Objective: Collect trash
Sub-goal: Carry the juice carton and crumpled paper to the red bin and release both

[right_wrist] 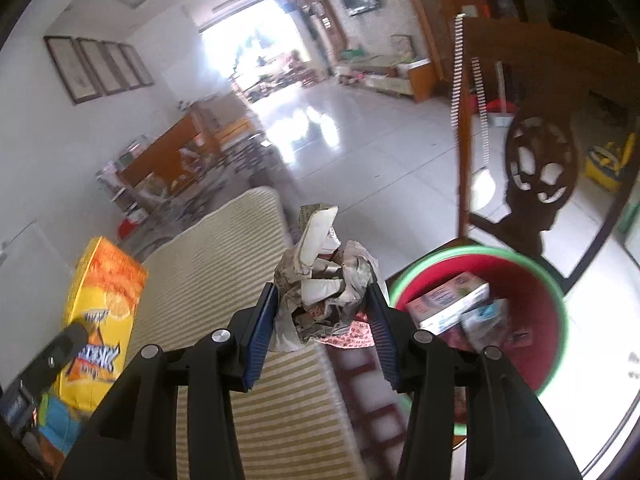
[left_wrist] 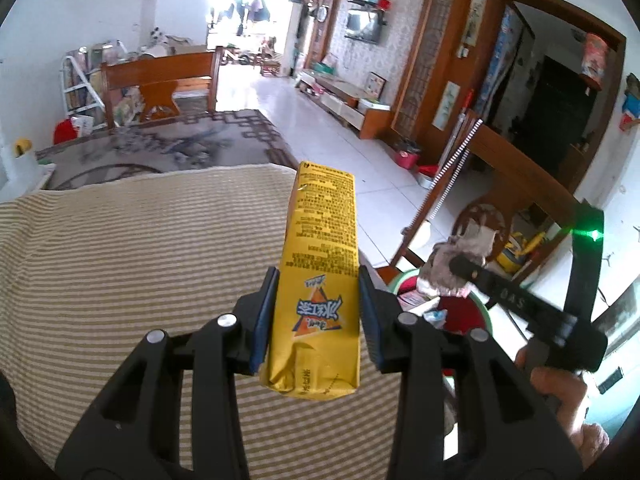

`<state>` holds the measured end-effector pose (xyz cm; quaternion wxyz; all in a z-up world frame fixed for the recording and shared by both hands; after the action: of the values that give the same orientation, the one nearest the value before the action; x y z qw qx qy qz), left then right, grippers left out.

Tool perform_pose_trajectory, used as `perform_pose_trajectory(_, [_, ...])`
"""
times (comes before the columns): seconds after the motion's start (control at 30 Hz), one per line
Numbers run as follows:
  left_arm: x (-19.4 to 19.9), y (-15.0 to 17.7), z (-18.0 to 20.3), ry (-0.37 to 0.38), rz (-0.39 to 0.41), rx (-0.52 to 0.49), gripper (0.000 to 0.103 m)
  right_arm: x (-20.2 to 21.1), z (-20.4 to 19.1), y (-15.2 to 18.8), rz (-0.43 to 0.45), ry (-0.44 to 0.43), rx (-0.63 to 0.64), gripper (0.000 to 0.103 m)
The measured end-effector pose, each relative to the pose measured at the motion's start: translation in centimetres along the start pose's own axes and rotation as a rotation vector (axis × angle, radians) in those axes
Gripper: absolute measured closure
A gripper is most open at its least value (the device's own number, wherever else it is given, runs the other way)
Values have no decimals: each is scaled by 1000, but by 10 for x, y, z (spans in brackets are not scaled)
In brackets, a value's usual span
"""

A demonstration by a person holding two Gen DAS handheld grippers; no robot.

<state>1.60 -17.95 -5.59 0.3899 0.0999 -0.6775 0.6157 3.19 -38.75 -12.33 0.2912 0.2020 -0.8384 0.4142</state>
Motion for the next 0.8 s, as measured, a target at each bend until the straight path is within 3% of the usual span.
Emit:
perform_pose_trajectory(0.2, [-13, 7, 19, 35, -31, -29, 66, 1, 26, -8, 9, 19, -86, 59])
perform_pose_trajectory(0.8, [-51, 13, 59, 114, -102, -75, 66, 7, 47, -16, 35, 73, -125, 57])
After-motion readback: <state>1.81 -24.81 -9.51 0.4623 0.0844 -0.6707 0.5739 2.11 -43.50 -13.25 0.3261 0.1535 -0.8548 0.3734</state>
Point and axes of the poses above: each gripper's, at about its wrist camera, not at the fingertips, and x roughly against the way its jaws point, z to its right, y to its underside, the point moved 7 cm from there along -x, roughly the way its jaws point, and after that the axes turned 9 degrees about -x, right-handed, at the moved point
